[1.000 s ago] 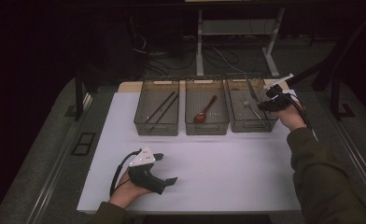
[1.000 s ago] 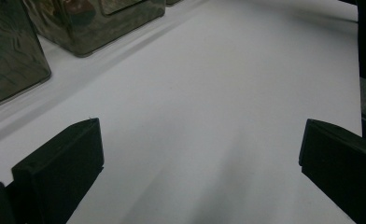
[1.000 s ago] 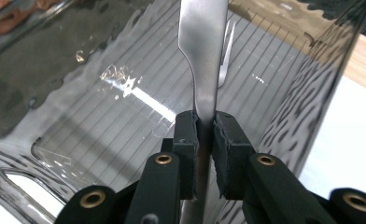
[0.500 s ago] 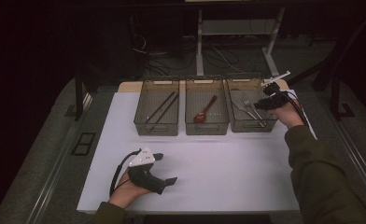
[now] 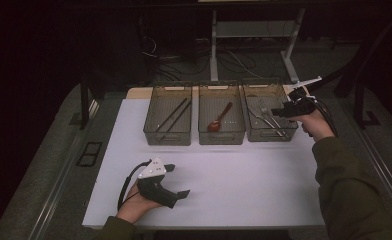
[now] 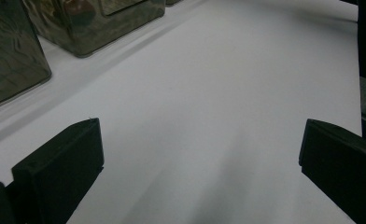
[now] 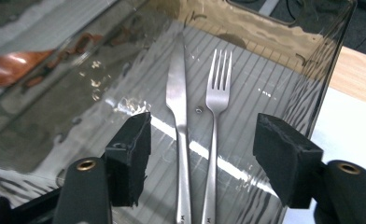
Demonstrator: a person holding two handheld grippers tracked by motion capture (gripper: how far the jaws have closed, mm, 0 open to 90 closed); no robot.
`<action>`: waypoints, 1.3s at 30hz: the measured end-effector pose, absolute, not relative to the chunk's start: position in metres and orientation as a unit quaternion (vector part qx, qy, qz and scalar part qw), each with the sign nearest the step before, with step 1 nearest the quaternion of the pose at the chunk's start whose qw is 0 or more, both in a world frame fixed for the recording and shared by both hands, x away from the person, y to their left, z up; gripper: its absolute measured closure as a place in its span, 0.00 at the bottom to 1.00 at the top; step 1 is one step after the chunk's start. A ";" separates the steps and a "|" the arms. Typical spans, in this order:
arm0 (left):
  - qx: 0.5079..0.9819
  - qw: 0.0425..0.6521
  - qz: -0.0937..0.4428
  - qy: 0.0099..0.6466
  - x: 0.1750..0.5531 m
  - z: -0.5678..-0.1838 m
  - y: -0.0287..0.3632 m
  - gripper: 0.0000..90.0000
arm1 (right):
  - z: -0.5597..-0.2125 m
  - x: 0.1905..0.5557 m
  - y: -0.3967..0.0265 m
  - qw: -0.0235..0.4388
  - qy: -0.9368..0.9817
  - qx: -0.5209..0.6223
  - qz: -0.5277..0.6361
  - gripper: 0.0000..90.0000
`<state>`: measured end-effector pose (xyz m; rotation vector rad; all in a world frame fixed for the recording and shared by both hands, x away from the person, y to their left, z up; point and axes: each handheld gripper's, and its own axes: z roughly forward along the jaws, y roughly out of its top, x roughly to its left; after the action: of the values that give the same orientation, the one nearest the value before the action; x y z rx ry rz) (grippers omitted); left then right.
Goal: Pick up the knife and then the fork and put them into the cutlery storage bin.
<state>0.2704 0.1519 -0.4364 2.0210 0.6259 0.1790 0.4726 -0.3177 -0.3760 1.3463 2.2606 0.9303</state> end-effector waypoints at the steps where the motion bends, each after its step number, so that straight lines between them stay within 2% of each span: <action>1: 0.831 0.487 0.074 0.258 0.271 -0.437 0.152 0.00 | -0.375 0.471 -0.317 0.173 0.794 0.478 0.333 0.36; 6: 0.830 0.488 0.074 0.260 0.271 -0.437 0.151 0.00 | -0.374 0.464 -0.316 0.177 0.791 0.470 0.350 0.29; 24: 0.828 0.489 0.076 0.263 0.274 -0.436 0.152 0.00 | -0.373 0.423 -0.321 0.174 0.771 0.440 0.426 0.22; 39: 0.830 0.486 0.077 0.262 0.274 -0.437 0.154 0.00 | -0.375 0.377 -0.312 0.168 0.765 0.399 0.476 0.21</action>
<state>0.2736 0.1535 -0.4366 2.0198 0.6370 0.1868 0.3768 -0.3118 -0.3753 1.1363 2.1765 1.3542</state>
